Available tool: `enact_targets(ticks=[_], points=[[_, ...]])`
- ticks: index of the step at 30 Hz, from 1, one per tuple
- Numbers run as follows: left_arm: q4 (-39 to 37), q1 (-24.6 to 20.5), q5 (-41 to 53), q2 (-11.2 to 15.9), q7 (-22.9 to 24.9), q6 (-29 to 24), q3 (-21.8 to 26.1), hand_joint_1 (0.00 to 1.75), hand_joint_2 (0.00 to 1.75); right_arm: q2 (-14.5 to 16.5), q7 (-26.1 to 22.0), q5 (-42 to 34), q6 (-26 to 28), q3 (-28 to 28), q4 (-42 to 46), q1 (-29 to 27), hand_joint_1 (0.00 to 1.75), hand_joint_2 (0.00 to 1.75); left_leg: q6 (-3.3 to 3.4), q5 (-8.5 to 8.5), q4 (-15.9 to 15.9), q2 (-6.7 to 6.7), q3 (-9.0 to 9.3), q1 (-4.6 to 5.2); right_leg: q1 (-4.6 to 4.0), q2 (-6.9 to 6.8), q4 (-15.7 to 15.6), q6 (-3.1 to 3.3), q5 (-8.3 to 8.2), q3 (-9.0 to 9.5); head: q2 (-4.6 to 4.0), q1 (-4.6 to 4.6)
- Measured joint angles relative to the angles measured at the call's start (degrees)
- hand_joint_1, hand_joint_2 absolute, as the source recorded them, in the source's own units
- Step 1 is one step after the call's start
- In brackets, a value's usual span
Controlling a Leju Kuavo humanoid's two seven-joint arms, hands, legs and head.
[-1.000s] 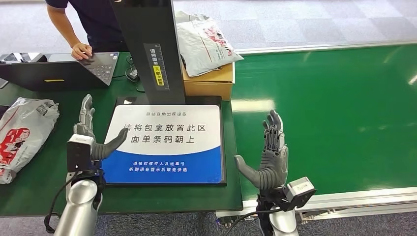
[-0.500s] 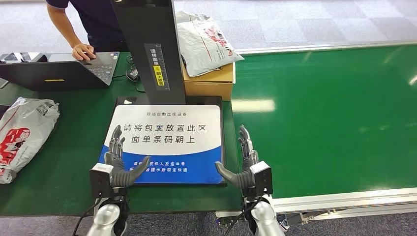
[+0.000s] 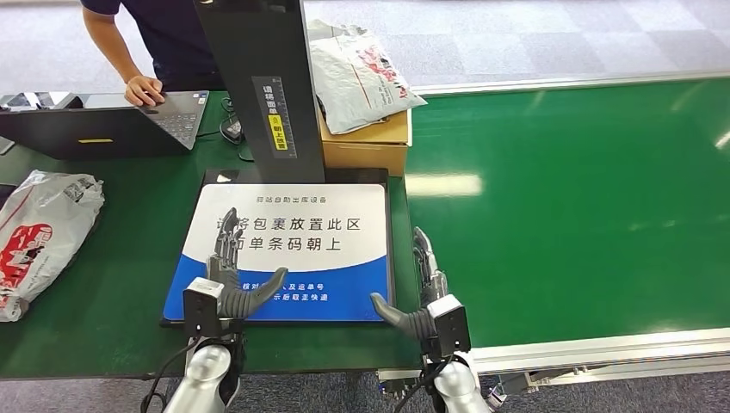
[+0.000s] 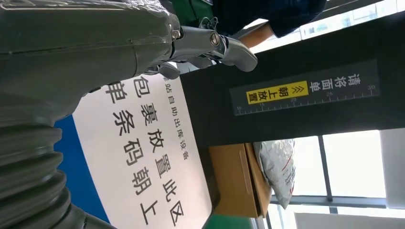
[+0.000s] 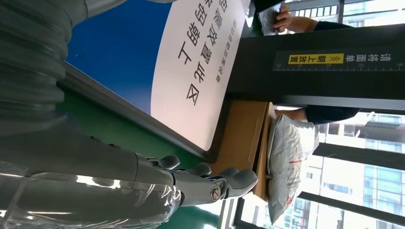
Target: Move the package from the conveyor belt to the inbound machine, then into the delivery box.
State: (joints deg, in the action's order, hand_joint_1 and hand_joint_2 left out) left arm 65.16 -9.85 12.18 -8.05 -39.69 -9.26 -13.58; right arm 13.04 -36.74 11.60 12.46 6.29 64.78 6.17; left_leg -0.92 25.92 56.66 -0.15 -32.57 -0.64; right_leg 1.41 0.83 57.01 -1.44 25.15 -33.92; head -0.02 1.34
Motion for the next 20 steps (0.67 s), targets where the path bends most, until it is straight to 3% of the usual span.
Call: enact_targets(ticks=[20], points=[[-1.8, -3.7, 3.1, -2.7, -0.4, 0.3, -1.6, 0.00, 1.75, -1.8, 0.9, 7.0, 5.4, 5.7, 10.9, -3.8, 0.00, 1.75, 0.00, 0.00, 0.0, 0.00, -0.01, 0.00, 0.00, 0.00, 0.0, 0.00, 0.00, 0.01, 0.00, -0.01]])
